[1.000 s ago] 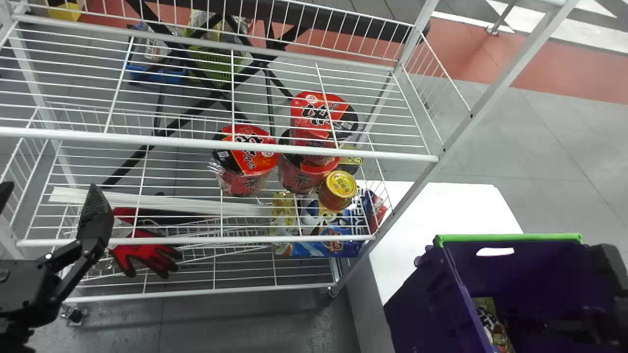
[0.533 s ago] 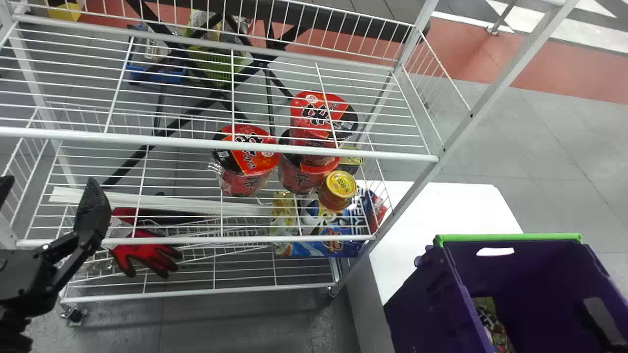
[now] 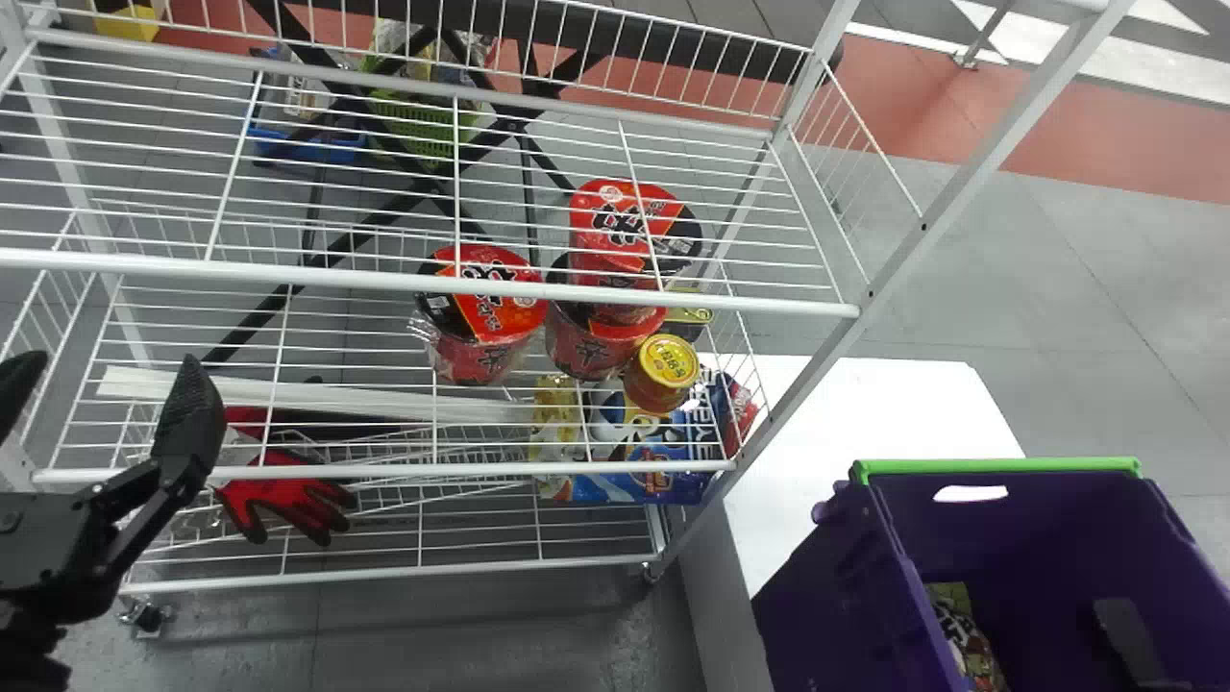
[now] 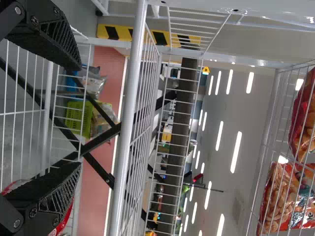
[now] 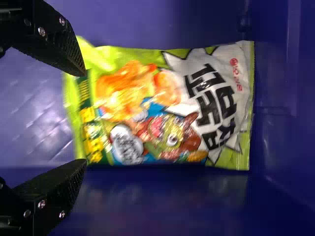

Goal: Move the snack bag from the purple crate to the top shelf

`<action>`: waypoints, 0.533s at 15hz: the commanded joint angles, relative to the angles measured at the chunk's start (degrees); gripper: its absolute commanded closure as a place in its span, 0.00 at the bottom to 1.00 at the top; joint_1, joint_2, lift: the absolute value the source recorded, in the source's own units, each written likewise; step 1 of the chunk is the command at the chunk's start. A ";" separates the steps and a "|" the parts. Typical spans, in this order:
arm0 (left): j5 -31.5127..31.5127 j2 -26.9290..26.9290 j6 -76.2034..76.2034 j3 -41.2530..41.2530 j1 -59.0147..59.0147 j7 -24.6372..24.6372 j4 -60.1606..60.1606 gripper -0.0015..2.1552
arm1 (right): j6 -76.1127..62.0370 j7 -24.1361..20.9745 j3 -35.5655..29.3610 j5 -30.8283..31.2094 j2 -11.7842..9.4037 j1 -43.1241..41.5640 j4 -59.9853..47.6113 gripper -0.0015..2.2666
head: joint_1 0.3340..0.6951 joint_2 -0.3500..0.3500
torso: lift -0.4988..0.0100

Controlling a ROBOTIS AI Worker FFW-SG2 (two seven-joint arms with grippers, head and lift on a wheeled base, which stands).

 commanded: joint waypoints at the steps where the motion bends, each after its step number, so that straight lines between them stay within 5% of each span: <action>1: 0.02 0.00 0.11 0.00 0.02 -0.17 0.04 0.06 | -2.49 -0.98 0.82 -0.44 0.30 -2.31 3.25 0.10 | 1.00 0.00 | 0.08; 8: -1.57 0.97 -0.24 -0.70 1.60 0.19 -0.58 0.07 | -9.52 -4.50 5.74 2.02 -2.69 -7.67 11.86 0.10 | 1.00 0.00 | 0.08</action>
